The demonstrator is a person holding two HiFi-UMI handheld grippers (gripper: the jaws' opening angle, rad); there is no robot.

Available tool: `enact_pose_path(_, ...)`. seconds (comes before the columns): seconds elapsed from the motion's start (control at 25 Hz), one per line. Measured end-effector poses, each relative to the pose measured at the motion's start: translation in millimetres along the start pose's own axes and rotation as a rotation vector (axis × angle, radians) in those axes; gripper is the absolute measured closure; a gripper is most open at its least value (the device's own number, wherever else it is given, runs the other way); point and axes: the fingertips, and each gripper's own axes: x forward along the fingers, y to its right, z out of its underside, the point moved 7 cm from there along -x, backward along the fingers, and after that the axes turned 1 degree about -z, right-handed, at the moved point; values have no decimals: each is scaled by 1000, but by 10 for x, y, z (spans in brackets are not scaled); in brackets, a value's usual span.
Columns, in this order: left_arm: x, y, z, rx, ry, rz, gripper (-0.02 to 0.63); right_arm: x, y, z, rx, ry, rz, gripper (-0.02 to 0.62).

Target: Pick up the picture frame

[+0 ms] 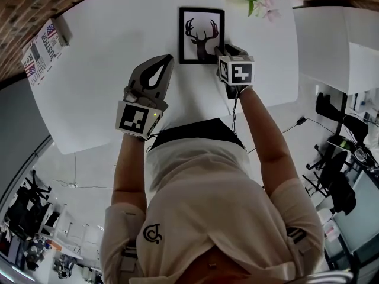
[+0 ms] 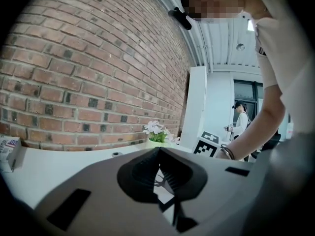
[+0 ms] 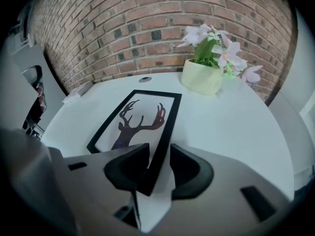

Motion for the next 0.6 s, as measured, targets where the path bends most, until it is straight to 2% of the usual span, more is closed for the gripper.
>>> enact_pose_path(0.36,-61,57,109,15,-26,6,592,-7,-15,15,29,18,1,474)
enact_pose_path(0.6,-105,279,-18,41,31,-19,592,-50,-15,87,2,11,-8,480)
